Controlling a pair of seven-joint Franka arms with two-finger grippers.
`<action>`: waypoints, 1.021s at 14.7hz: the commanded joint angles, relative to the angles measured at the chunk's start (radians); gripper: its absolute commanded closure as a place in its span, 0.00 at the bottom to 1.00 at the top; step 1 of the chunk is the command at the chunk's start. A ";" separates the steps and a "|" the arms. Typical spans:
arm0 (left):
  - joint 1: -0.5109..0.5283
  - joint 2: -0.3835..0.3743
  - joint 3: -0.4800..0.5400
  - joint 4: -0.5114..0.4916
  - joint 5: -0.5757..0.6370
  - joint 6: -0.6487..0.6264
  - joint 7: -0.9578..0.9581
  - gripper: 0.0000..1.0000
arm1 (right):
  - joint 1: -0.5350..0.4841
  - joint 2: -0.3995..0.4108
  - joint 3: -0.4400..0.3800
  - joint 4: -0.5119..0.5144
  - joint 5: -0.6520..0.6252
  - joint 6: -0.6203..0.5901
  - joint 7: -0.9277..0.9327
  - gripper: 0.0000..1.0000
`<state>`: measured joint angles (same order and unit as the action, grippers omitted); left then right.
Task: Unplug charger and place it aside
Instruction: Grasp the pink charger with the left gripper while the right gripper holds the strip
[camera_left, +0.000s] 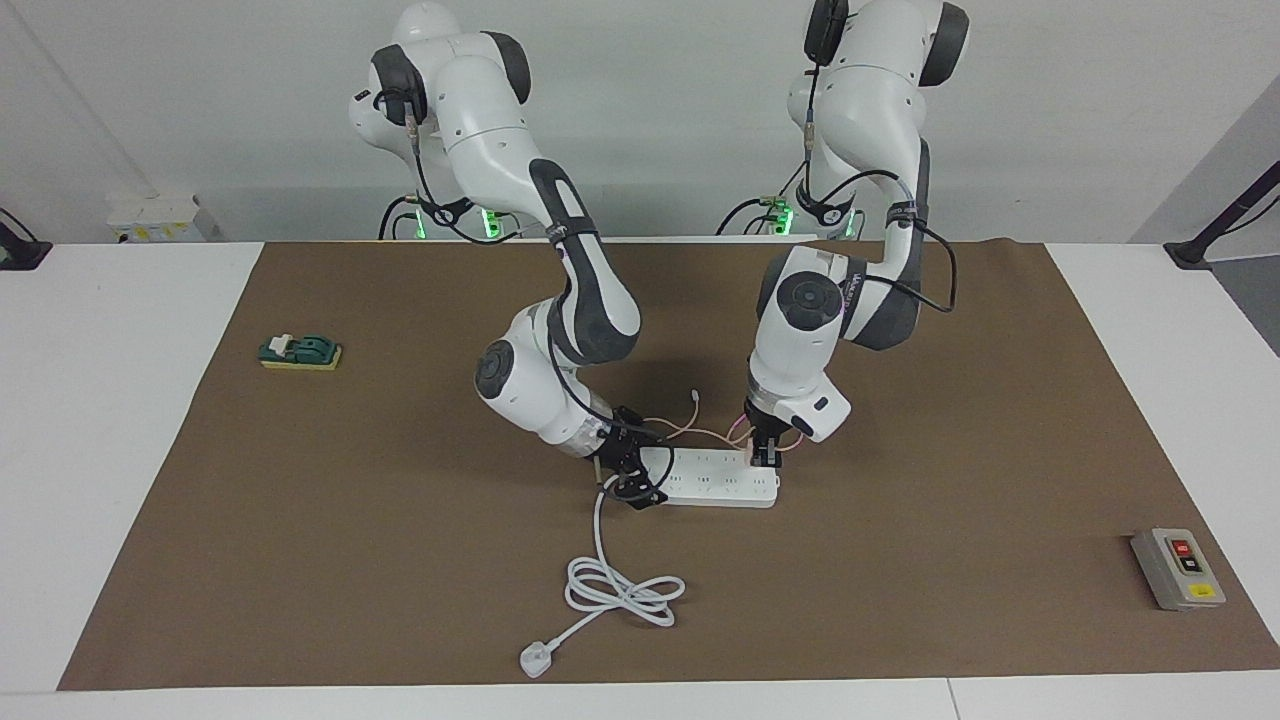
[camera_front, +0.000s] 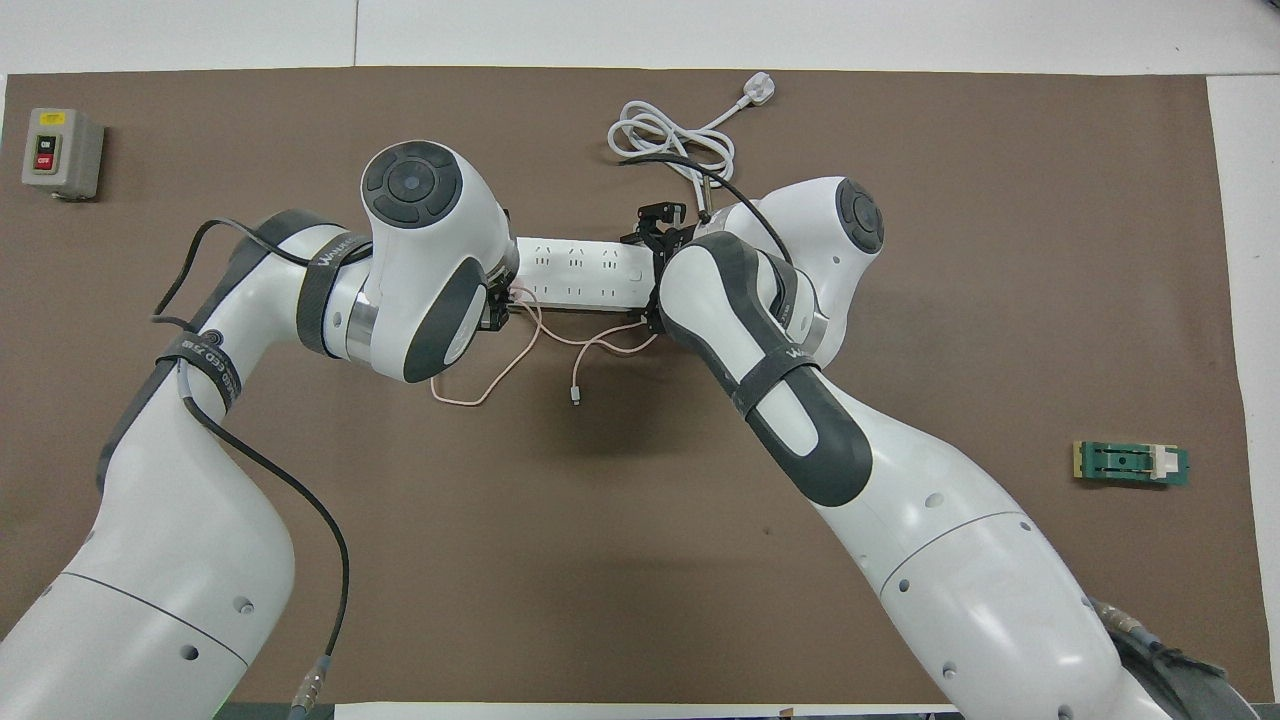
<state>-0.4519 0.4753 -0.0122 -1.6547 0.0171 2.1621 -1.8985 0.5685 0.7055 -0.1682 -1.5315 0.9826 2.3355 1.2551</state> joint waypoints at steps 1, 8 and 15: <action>-0.016 -0.032 0.011 -0.045 0.009 -0.007 -0.002 1.00 | -0.013 0.043 0.006 0.051 0.030 0.039 -0.022 0.67; -0.016 -0.033 0.011 -0.048 0.017 -0.008 -0.001 1.00 | -0.013 0.045 0.006 0.050 0.053 0.039 -0.025 1.00; -0.016 -0.037 0.011 -0.053 0.023 -0.010 0.001 1.00 | -0.013 0.045 0.006 0.050 0.051 0.039 -0.025 1.00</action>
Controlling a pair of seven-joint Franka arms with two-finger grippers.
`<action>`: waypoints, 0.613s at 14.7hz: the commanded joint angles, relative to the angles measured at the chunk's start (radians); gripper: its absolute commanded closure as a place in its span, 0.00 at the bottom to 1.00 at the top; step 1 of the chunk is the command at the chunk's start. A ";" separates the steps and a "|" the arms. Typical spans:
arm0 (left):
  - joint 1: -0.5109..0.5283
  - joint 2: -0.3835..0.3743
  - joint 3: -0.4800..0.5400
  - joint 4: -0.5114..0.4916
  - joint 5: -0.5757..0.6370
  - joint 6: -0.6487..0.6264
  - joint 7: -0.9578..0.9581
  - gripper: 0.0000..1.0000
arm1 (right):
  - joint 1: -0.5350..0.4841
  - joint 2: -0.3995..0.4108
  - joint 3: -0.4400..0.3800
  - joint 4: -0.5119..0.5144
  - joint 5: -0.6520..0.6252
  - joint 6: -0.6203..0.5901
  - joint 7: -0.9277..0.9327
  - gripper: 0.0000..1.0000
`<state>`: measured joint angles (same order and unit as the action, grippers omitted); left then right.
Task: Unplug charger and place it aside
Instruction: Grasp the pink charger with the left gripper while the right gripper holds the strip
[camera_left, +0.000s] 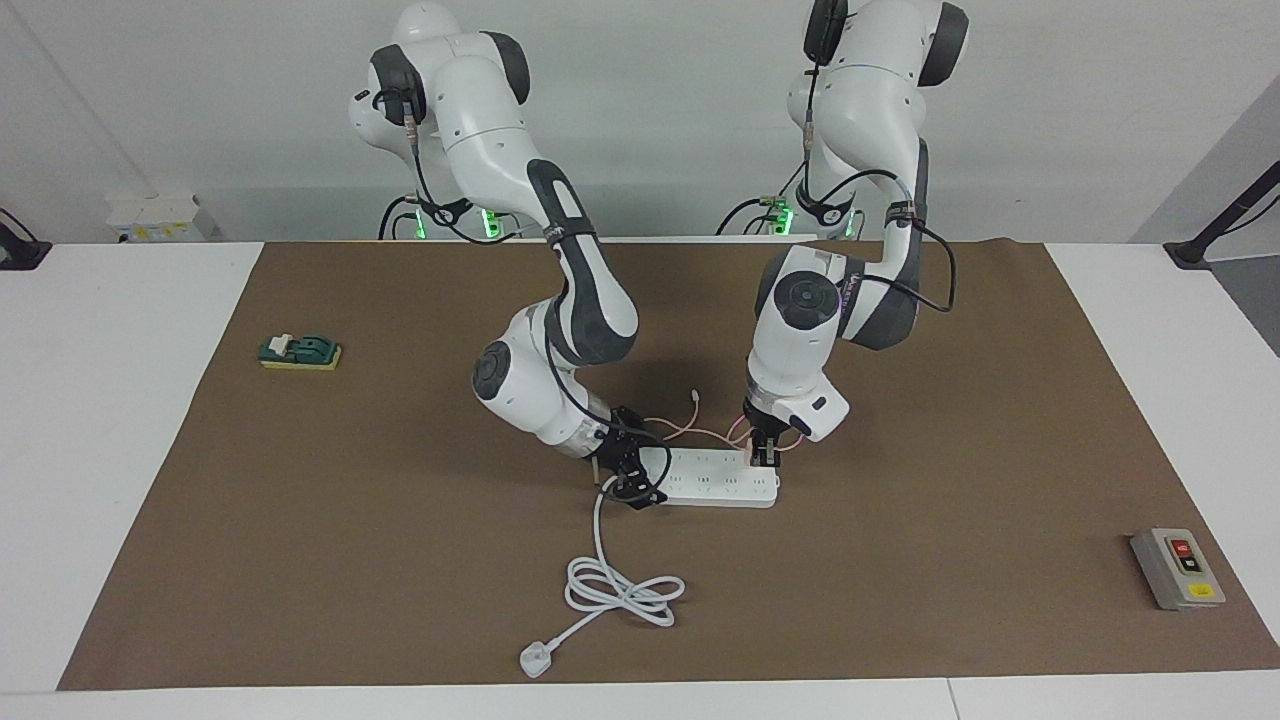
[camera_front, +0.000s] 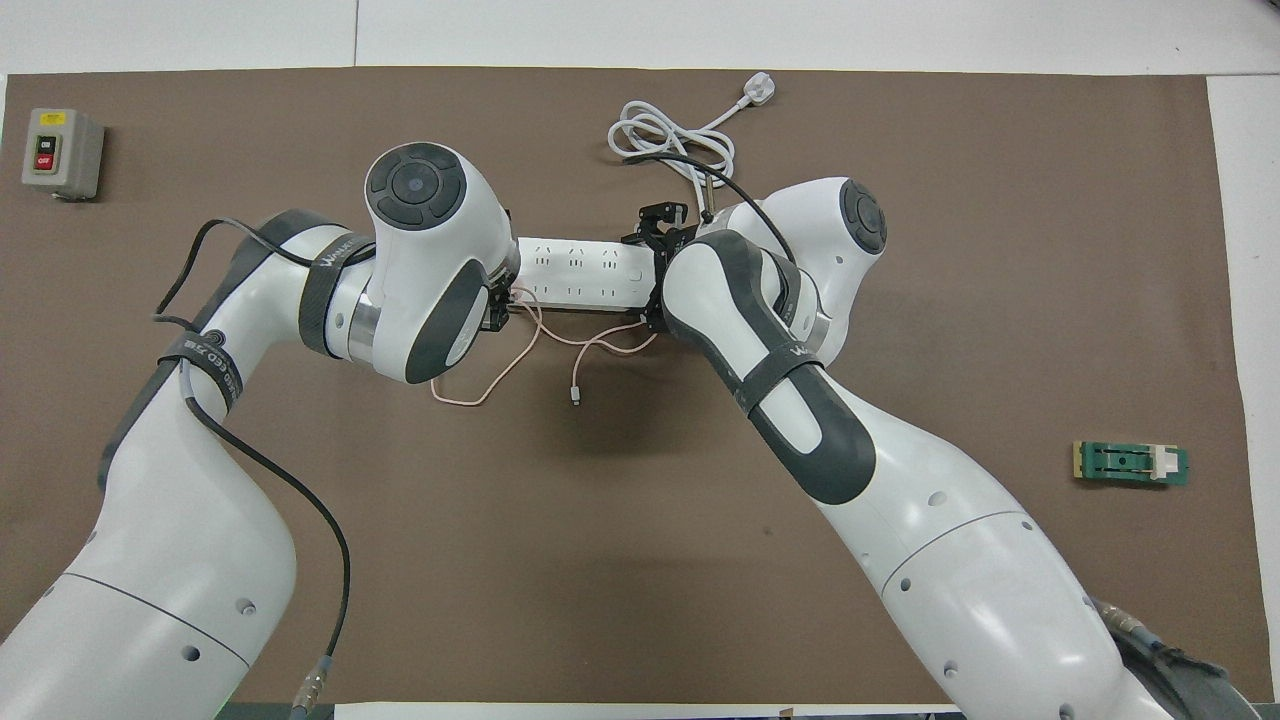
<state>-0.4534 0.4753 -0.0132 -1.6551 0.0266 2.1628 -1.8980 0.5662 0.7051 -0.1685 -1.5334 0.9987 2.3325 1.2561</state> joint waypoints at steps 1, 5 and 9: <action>-0.014 -0.037 0.012 -0.052 0.013 -0.011 0.000 1.00 | -0.012 0.045 0.006 0.052 0.035 0.042 -0.027 1.00; -0.011 -0.037 0.012 0.021 0.044 -0.111 0.005 1.00 | -0.012 0.043 0.006 0.052 0.035 0.042 -0.027 1.00; -0.001 -0.079 0.015 0.146 0.053 -0.326 0.055 1.00 | -0.011 0.045 0.006 0.052 0.034 0.042 -0.027 1.00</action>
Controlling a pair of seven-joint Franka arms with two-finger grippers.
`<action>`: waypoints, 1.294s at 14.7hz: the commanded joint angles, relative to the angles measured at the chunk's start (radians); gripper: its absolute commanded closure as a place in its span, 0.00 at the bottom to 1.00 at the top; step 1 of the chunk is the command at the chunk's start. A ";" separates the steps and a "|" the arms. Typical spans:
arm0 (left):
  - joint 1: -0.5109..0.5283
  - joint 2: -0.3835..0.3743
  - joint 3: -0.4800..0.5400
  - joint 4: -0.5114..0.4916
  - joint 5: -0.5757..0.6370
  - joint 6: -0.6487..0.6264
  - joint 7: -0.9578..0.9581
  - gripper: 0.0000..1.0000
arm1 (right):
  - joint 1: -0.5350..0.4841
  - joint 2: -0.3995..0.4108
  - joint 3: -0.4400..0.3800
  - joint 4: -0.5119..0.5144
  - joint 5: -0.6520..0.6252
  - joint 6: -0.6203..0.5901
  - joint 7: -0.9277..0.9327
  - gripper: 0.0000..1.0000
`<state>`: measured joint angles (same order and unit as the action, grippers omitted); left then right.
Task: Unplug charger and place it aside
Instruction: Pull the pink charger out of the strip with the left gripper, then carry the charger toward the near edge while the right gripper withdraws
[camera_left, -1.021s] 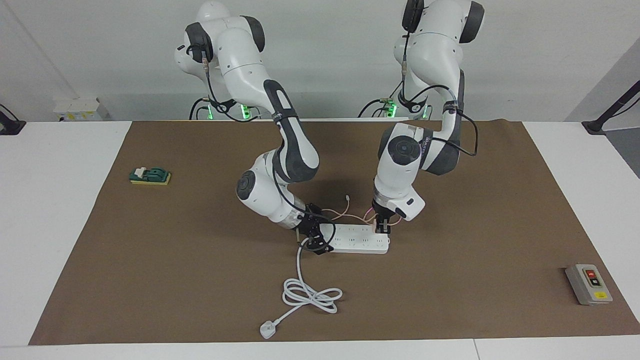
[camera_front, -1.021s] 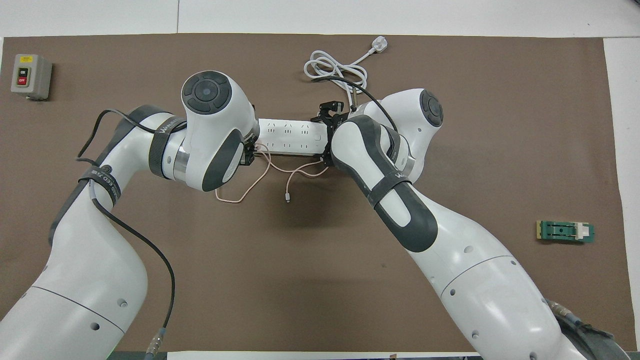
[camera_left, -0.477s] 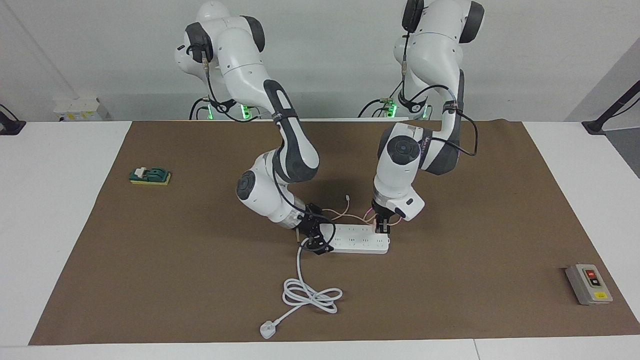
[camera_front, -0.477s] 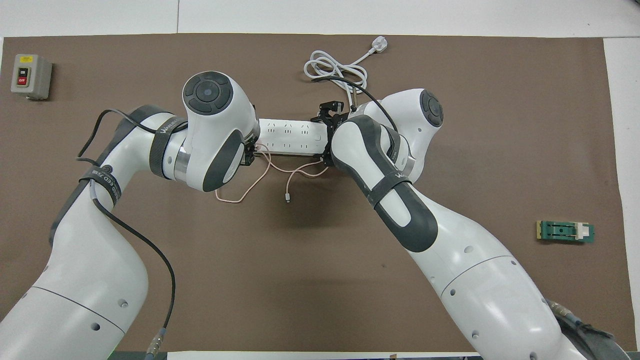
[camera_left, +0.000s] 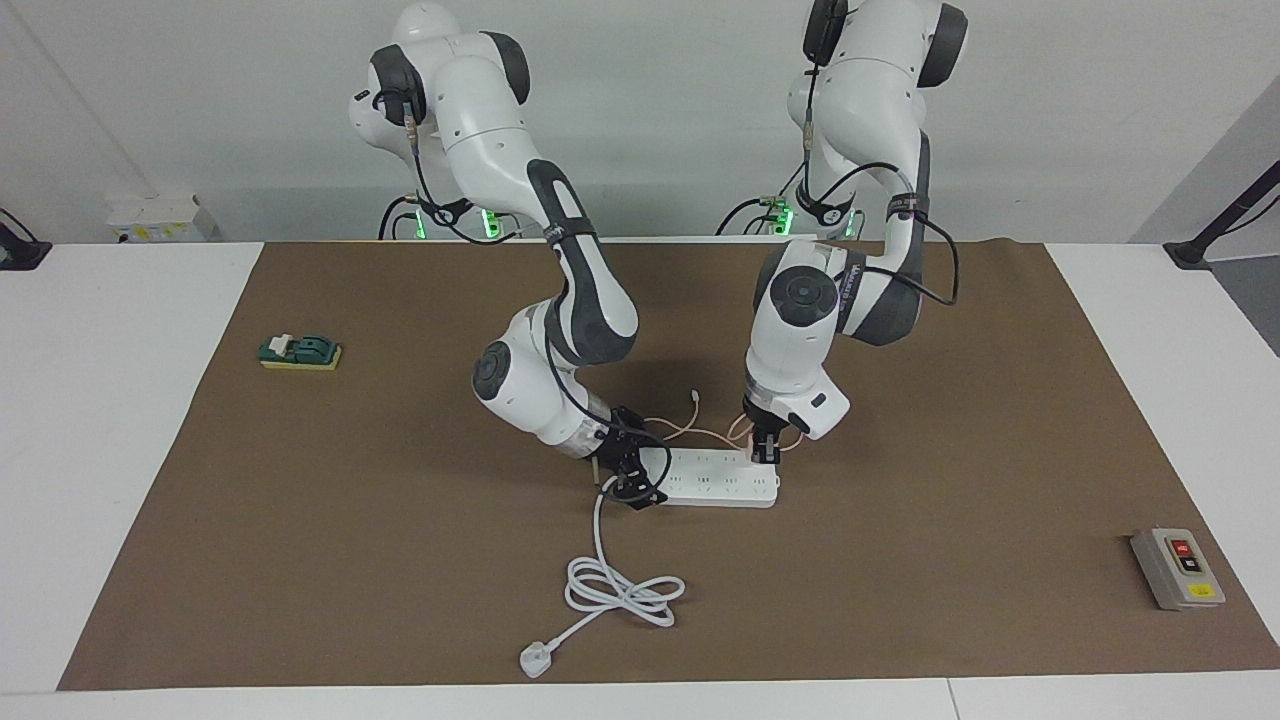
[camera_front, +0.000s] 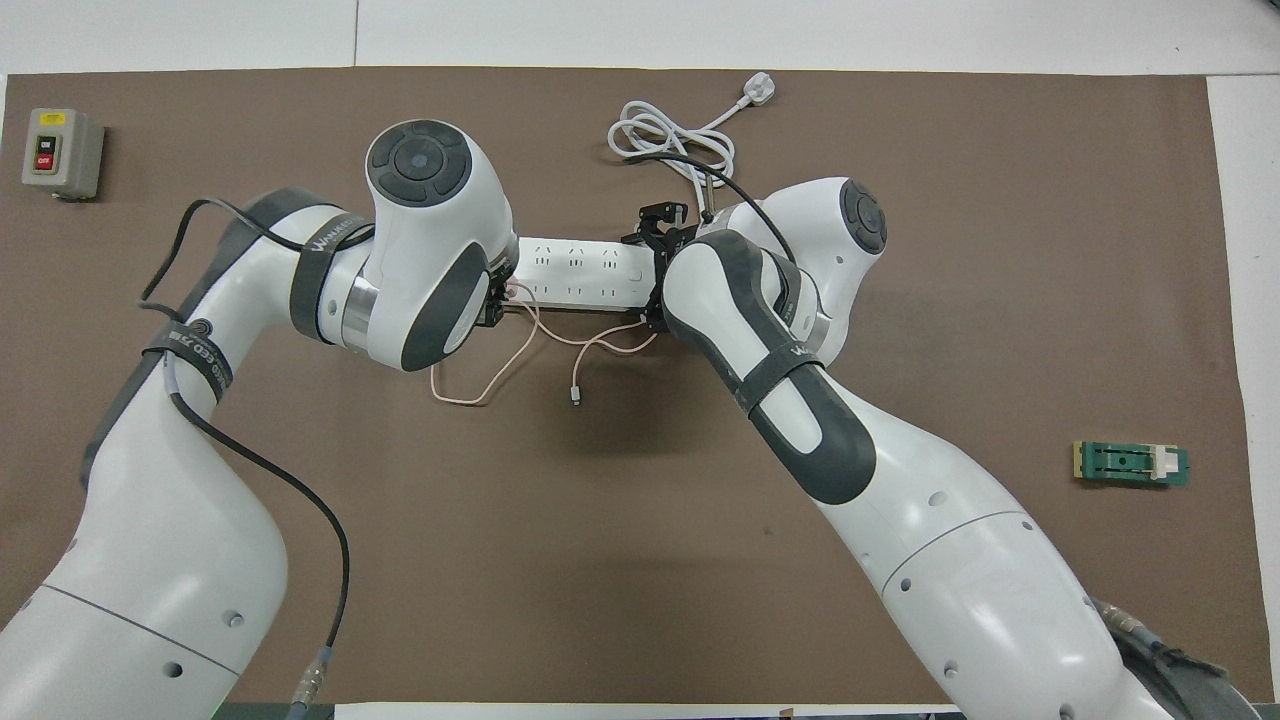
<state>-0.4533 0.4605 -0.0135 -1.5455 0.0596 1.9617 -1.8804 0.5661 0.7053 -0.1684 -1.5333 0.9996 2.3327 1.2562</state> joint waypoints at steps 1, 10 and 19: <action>-0.001 -0.083 0.015 0.035 0.020 -0.132 0.044 1.00 | -0.012 0.045 0.006 0.051 0.033 0.042 -0.027 1.00; 0.074 -0.095 0.017 0.004 0.016 -0.096 0.269 1.00 | -0.012 0.034 0.004 0.053 0.021 0.043 -0.044 0.00; 0.244 -0.206 0.012 -0.091 0.003 -0.124 0.999 1.00 | -0.011 -0.090 -0.046 0.006 -0.019 0.028 -0.037 0.00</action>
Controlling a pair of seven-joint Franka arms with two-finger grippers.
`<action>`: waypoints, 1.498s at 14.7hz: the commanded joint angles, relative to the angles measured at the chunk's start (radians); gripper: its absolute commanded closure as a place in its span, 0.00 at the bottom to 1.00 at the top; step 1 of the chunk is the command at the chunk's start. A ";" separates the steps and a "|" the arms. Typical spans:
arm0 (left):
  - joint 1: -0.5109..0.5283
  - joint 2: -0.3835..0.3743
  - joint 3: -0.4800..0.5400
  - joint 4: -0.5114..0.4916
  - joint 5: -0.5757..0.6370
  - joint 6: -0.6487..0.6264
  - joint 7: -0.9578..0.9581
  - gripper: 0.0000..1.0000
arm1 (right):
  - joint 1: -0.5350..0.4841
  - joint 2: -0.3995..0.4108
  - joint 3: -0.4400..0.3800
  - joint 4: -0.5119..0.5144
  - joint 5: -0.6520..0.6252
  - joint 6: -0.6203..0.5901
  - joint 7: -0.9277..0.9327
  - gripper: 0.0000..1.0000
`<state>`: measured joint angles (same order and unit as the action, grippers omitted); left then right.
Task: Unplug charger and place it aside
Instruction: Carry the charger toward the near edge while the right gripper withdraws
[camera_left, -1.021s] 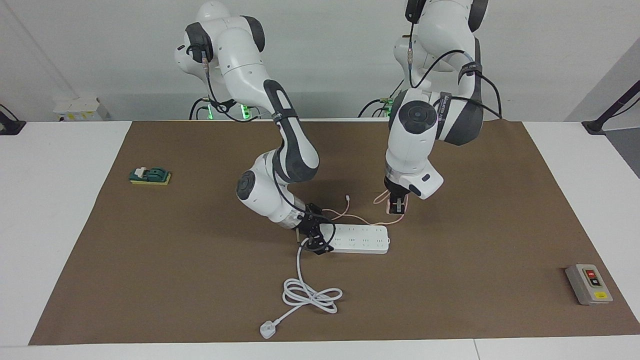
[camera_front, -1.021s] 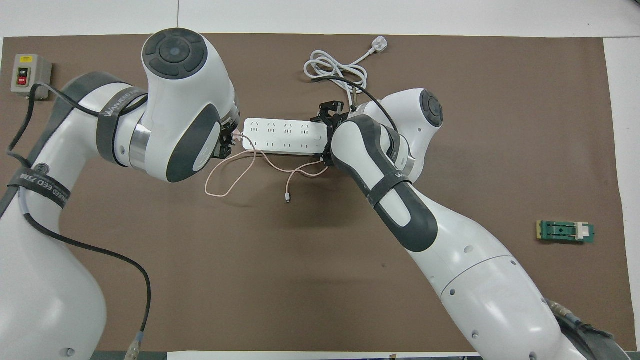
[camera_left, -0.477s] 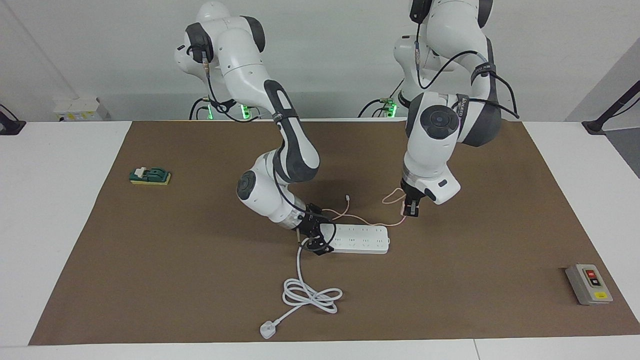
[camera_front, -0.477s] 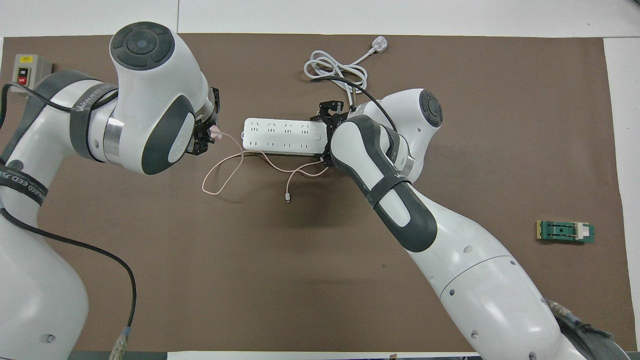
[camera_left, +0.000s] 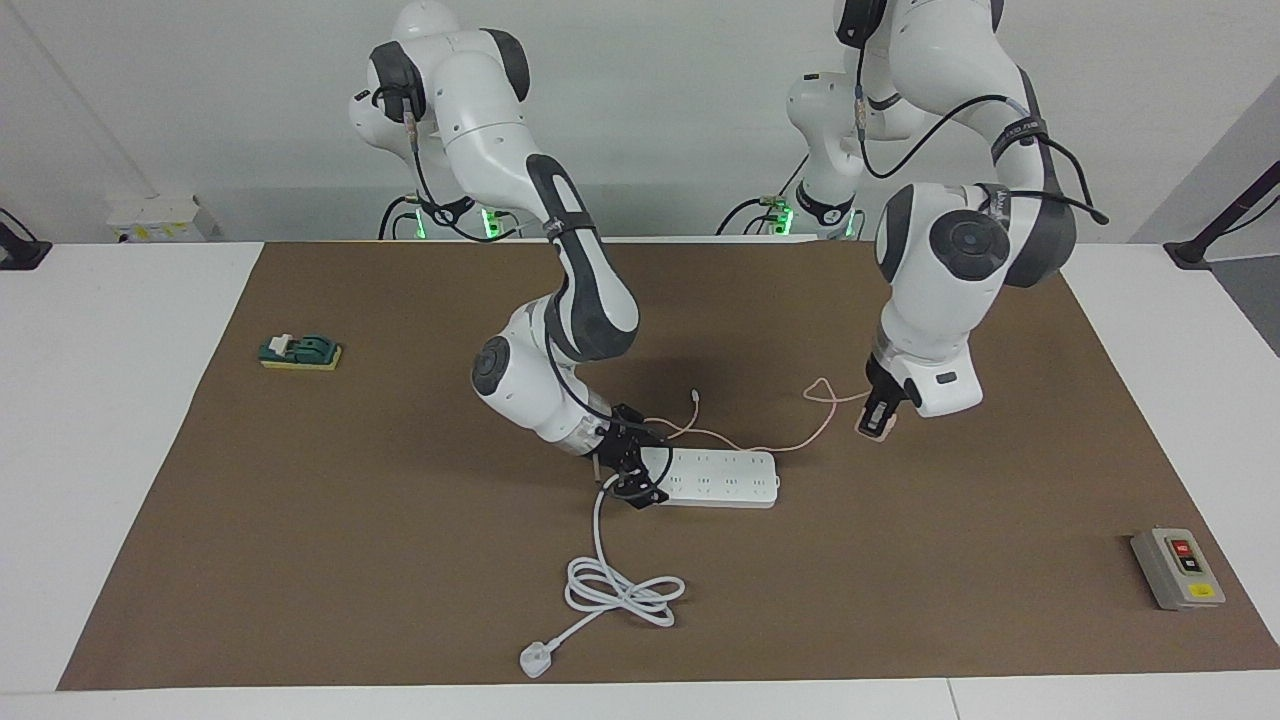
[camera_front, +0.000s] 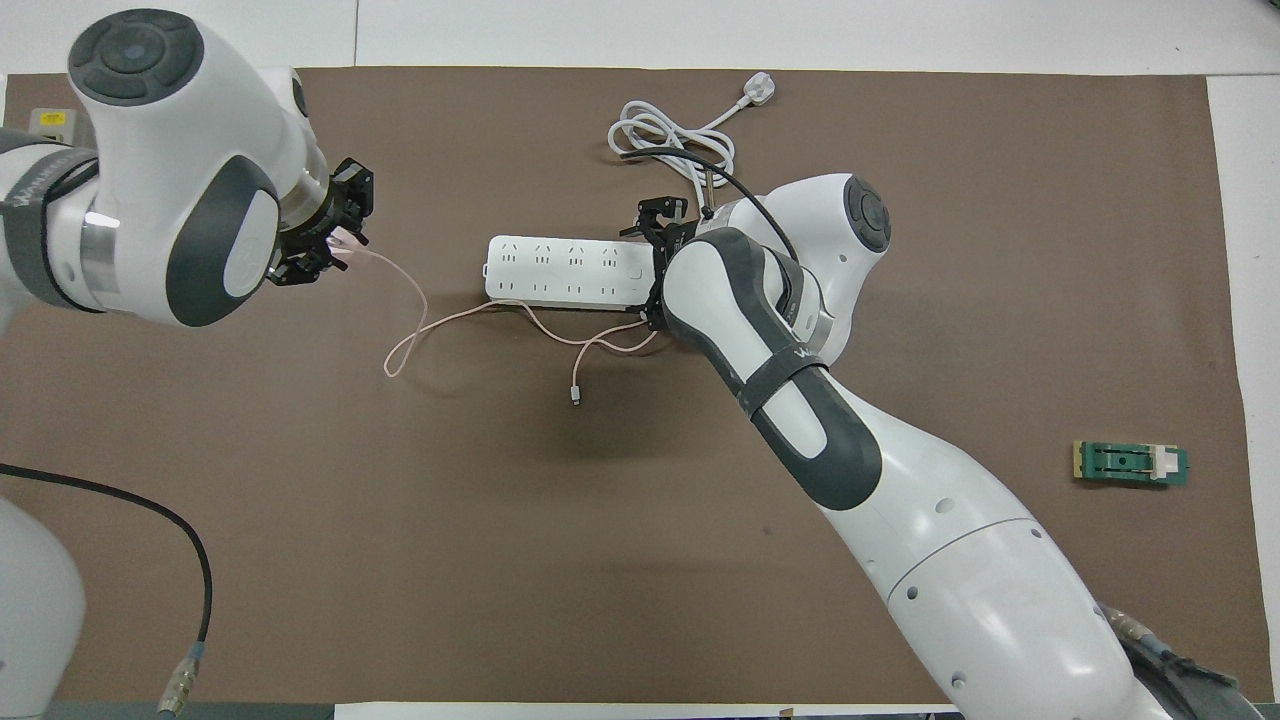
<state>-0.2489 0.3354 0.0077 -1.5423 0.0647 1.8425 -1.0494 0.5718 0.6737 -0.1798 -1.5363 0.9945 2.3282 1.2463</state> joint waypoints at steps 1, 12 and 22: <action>0.068 -0.110 -0.009 -0.135 -0.003 -0.002 0.278 1.00 | -0.016 -0.081 -0.050 -0.001 -0.045 0.017 -0.027 0.00; 0.330 -0.406 -0.006 -0.609 -0.215 0.122 1.224 1.00 | -0.070 -0.399 -0.147 -0.021 -0.531 -0.404 -0.192 0.00; 0.382 -0.595 0.000 -0.981 -0.333 0.305 1.448 1.00 | -0.190 -0.514 -0.133 -0.010 -0.764 -0.673 -0.666 0.00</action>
<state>0.1081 -0.2007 0.0122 -2.4535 -0.2438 2.1121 0.3514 0.4243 0.1953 -0.3328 -1.5259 0.2530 1.6785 0.6866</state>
